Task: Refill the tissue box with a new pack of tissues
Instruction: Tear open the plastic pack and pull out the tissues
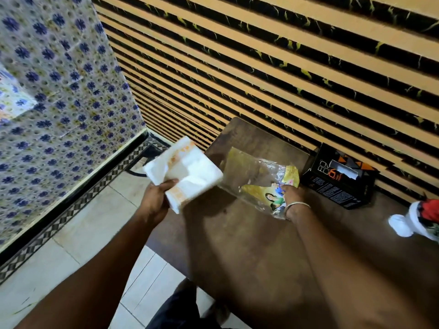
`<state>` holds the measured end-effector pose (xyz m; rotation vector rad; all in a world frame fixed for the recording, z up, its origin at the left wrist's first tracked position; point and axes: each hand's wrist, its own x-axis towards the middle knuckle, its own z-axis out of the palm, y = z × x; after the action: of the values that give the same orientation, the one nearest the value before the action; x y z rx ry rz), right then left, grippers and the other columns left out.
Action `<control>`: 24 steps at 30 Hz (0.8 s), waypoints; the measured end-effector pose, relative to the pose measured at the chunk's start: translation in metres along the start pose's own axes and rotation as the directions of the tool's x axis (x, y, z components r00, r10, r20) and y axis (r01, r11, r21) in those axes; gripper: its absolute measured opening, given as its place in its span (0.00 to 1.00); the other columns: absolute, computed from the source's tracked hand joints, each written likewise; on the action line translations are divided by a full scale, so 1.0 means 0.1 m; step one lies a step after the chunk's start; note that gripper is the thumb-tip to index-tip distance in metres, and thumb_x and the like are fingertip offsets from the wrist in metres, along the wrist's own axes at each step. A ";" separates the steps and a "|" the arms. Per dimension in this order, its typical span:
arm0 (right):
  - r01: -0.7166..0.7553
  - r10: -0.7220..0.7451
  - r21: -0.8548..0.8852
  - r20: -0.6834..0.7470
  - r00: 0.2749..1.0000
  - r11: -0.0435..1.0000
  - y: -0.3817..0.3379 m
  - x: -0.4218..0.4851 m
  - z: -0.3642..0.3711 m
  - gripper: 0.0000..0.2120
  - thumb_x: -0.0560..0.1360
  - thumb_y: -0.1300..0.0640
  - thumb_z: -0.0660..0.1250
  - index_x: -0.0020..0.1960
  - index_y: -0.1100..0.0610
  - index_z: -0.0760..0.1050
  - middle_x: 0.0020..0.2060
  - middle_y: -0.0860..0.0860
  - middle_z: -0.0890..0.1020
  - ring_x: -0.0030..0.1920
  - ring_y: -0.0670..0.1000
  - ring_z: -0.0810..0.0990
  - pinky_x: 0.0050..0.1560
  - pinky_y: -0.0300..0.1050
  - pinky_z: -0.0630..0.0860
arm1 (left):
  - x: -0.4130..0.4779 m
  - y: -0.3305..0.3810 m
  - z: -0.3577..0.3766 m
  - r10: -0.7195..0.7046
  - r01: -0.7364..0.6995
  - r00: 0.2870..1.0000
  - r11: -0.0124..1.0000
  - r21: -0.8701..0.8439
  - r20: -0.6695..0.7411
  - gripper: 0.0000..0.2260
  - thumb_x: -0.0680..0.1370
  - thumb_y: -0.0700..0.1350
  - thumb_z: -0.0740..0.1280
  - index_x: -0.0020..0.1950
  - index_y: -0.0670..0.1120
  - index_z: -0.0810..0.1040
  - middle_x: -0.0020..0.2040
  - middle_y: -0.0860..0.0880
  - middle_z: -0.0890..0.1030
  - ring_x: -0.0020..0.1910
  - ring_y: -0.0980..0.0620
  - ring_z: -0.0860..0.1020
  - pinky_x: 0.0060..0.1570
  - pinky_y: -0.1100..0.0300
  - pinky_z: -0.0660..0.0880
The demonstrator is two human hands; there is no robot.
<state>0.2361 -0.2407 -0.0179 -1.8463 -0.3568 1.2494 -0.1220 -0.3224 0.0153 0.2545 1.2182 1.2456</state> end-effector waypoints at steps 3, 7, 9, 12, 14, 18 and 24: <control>-0.039 0.041 0.064 -0.029 0.999 0.997 0.12 0.07 0.10 0.09 0.73 0.68 0.67 0.37 0.58 0.75 0.24 0.49 0.81 0.19 0.45 0.76 0.32 0.44 0.77 | -0.01 0.12 -0.19 -0.030 0.034 0.996 0.999 -0.041 0.088 0.23 0.77 0.33 0.65 0.72 0.43 0.71 0.66 0.42 0.80 0.64 0.39 0.79 0.60 0.41 0.78; -0.040 0.038 0.088 0.022 0.999 0.995 0.31 0.23 0.33 0.19 0.67 0.68 0.68 0.59 0.66 0.77 0.48 0.63 0.83 0.37 0.57 0.82 0.48 0.63 0.81 | -0.08 0.11 -0.19 -0.210 0.143 0.949 0.952 0.272 0.235 0.22 0.75 0.32 0.66 0.69 0.40 0.74 0.66 0.39 0.80 0.63 0.37 0.79 0.57 0.46 0.80; -0.014 0.013 0.042 0.029 0.999 0.999 0.32 0.25 0.41 0.21 0.69 0.69 0.68 0.62 0.65 0.76 0.53 0.64 0.82 0.44 0.60 0.82 0.50 0.65 0.81 | -0.08 0.04 -0.14 -0.318 0.171 0.912 0.869 0.464 0.260 0.24 0.71 0.34 0.71 0.67 0.40 0.75 0.64 0.38 0.81 0.60 0.38 0.81 0.56 0.48 0.81; -0.027 0.030 -0.049 0.057 0.998 0.998 0.21 0.09 0.51 0.15 0.74 0.69 0.67 0.59 0.62 0.74 0.44 0.59 0.82 0.41 0.59 0.82 0.45 0.58 0.81 | 0.05 -0.11 -0.08 -0.479 0.224 0.842 0.727 0.649 0.247 0.25 0.68 0.36 0.74 0.65 0.42 0.77 0.61 0.38 0.82 0.57 0.38 0.83 0.58 0.45 0.80; -0.017 0.023 -0.064 0.086 0.996 0.998 0.12 0.03 0.55 0.15 0.75 0.69 0.66 0.60 0.61 0.74 0.43 0.59 0.81 0.37 0.57 0.80 0.39 0.54 0.81 | 0.11 -0.19 -0.02 -0.559 0.260 0.800 0.648 0.715 0.216 0.22 0.70 0.35 0.73 0.64 0.40 0.77 0.61 0.38 0.83 0.57 0.37 0.82 0.60 0.42 0.78; -0.001 0.022 -0.158 0.135 0.991 0.987 0.03 0.12 0.60 0.19 0.74 0.67 0.69 0.65 0.65 0.74 0.50 0.62 0.81 0.41 0.59 0.81 0.35 0.50 0.81 | 0.22 -0.25 0.13 -0.624 0.256 0.759 0.547 0.797 0.185 0.19 0.73 0.32 0.70 0.64 0.39 0.77 0.60 0.38 0.83 0.57 0.37 0.82 0.59 0.44 0.79; 0.066 -0.060 -0.215 0.037 0.998 0.974 -0.05 0.05 0.66 0.30 0.72 0.47 0.73 0.68 0.61 0.70 0.59 0.61 0.80 0.47 0.58 0.82 0.45 0.50 0.83 | 0.33 -0.29 0.25 -0.577 0.148 0.798 0.469 0.871 0.175 0.21 0.73 0.39 0.73 0.65 0.46 0.77 0.61 0.44 0.83 0.58 0.42 0.82 0.62 0.45 0.78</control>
<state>0.1827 -0.2023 -0.0264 -1.9834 -0.5836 1.2358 -0.0906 -0.2959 -0.0138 0.8791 1.2680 0.0801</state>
